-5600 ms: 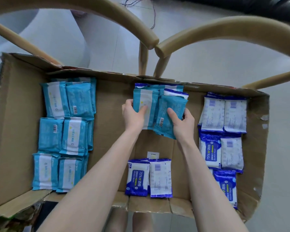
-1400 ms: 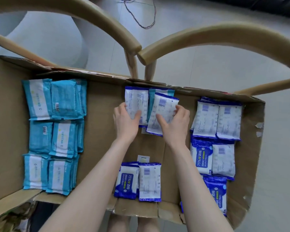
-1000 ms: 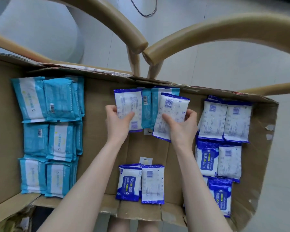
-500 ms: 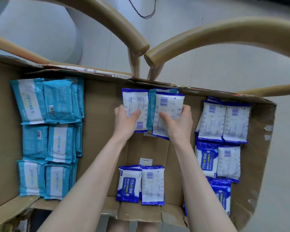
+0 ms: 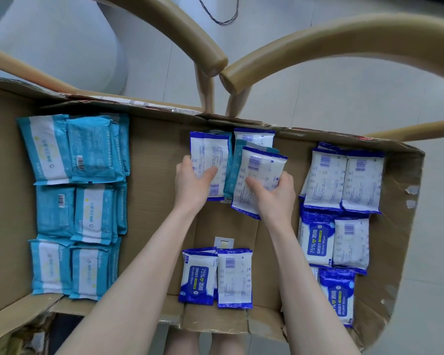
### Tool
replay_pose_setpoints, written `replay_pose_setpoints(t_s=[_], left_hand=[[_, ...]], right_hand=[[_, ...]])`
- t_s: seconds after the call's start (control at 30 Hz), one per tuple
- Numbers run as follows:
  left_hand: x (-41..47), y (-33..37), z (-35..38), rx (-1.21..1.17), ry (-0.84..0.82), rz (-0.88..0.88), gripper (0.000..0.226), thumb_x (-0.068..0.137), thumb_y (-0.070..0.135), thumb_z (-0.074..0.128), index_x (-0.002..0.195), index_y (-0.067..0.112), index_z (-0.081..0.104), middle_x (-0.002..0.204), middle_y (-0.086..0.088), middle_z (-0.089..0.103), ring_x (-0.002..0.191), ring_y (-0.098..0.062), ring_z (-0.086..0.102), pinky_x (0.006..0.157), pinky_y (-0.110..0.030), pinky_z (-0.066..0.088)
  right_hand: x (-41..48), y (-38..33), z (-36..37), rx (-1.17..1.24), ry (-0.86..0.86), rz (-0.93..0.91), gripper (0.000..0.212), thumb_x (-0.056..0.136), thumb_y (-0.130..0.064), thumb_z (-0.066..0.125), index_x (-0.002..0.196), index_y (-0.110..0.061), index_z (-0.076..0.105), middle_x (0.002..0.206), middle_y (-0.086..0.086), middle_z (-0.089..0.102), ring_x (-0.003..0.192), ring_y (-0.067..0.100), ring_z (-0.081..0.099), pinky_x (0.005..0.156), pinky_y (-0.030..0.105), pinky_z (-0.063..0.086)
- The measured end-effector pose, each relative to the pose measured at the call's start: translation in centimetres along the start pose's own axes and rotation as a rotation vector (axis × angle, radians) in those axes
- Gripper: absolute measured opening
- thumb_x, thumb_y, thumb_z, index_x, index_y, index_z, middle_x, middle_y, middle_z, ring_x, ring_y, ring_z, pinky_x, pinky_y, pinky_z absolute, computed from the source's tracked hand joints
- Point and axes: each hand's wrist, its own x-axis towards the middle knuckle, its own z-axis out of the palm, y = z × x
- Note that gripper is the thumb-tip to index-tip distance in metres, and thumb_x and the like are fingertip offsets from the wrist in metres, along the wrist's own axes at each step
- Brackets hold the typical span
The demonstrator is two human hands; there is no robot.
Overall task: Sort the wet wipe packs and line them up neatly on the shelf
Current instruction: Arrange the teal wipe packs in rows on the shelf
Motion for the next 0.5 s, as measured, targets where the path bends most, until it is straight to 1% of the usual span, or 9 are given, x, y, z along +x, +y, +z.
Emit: replay_pose_setpoints(t_s=[0.03,0.07,0.1,0.17,0.23,0.3,0.33,0.43,0.5], left_hand=[[0.1,-0.2,-0.1,0.016,-0.011,0.0,0.033,0.088,0.029,0.065,0.113,0.021,0.045,0.122,-0.004,0.053,0.107,-0.017,0.059,0.076,-0.032,0.058],[0.2,-0.5,-0.1,0.032,-0.021,0.003,0.034,0.087,0.03,0.066,0.113,0.022,0.046,0.123,-0.004,0.054,0.108,-0.018,0.059,0.079,-0.035,0.058],[0.2,-0.6,-0.2,0.034,-0.034,0.005,0.034,0.087,0.03,0.066,0.113,0.022,0.046,0.123,-0.004,0.054,0.108,-0.018,0.059,0.079,-0.035,0.058],[-0.2,-0.6,-0.4,-0.018,-0.057,0.012,0.032,0.088,0.025,0.065,0.112,0.024,0.045,0.124,-0.005,0.053,0.107,-0.015,0.059,0.072,-0.024,0.056],[-0.9,-0.6,-0.7,-0.077,-0.058,0.022,0.03,0.089,0.022,0.065,0.112,0.025,0.045,0.124,-0.004,0.054,0.106,-0.013,0.06,0.067,-0.019,0.053],[-2.3,-0.7,-1.3,-0.148,-0.051,0.021,0.029,0.089,0.018,0.063,0.112,0.023,0.046,0.117,0.001,0.058,0.101,-0.008,0.062,0.066,-0.018,0.053],[-3.3,-0.9,-1.6,-0.197,-0.056,0.014,0.029,0.09,0.014,0.062,0.113,0.022,0.046,0.111,0.005,0.06,0.096,-0.005,0.063,0.065,-0.017,0.054],[-5.8,-2.8,-2.6,-0.27,-0.09,-0.014,0.029,0.09,0.007,0.061,0.112,0.022,0.049,0.104,0.012,0.063,0.091,0.002,0.065,0.07,-0.017,0.054],[-7.4,-4.5,-2.9,-0.251,-0.129,-0.049,0.028,0.09,0.008,0.061,0.109,0.025,0.05,0.106,0.009,0.065,0.094,-0.002,0.066,0.079,-0.024,0.055]], right_hand=[[0.1,0.1,0.0,-0.007,0.007,0.0,0.036,0.079,-0.022,0.076,0.105,-0.018,0.051,0.111,-0.001,0.049,0.105,0.015,0.055,0.076,0.018,0.049],[0.0,0.2,0.1,-0.026,0.019,-0.008,0.038,0.078,-0.024,0.076,0.106,-0.017,0.052,0.111,-0.003,0.047,0.108,0.014,0.052,0.082,0.025,0.05],[0.0,0.2,0.2,-0.066,0.031,-0.024,0.04,0.078,-0.026,0.076,0.108,-0.016,0.053,0.111,-0.006,0.043,0.111,0.013,0.046,0.09,0.029,0.047],[-0.4,0.3,0.4,-0.124,0.053,-0.06,0.041,0.078,-0.028,0.076,0.107,-0.014,0.051,0.113,-0.007,0.035,0.112,0.009,0.036,0.096,0.028,0.041],[-0.9,0.1,0.2,-0.041,0.028,-0.034,0.037,0.08,-0.024,0.075,0.103,-0.019,0.047,0.115,-0.004,0.042,0.108,0.009,0.046,0.085,0.022,0.048],[-1.8,0.1,-0.2,0.086,-0.035,0.023,0.031,0.082,-0.019,0.074,0.103,-0.02,0.05,0.11,-0.001,0.059,0.094,0.006,0.06,0.067,0.013,0.052],[-2.3,0.2,-0.6,0.113,-0.061,0.039,0.029,0.082,-0.018,0.074,0.102,-0.02,0.054,0.105,-0.002,0.064,0.089,0.005,0.063,0.065,0.014,0.053],[-3.8,2.0,-1.6,0.134,-0.145,0.085,0.022,0.08,-0.015,0.075,0.095,-0.023,0.061,0.096,-0.006,0.071,0.087,0.01,0.069,0.076,0.03,0.057],[-5.1,3.8,-2.0,0.129,-0.198,0.127,0.022,0.079,-0.015,0.075,0.093,-0.024,0.062,0.093,-0.006,0.072,0.086,0.011,0.069,0.079,0.035,0.057]])
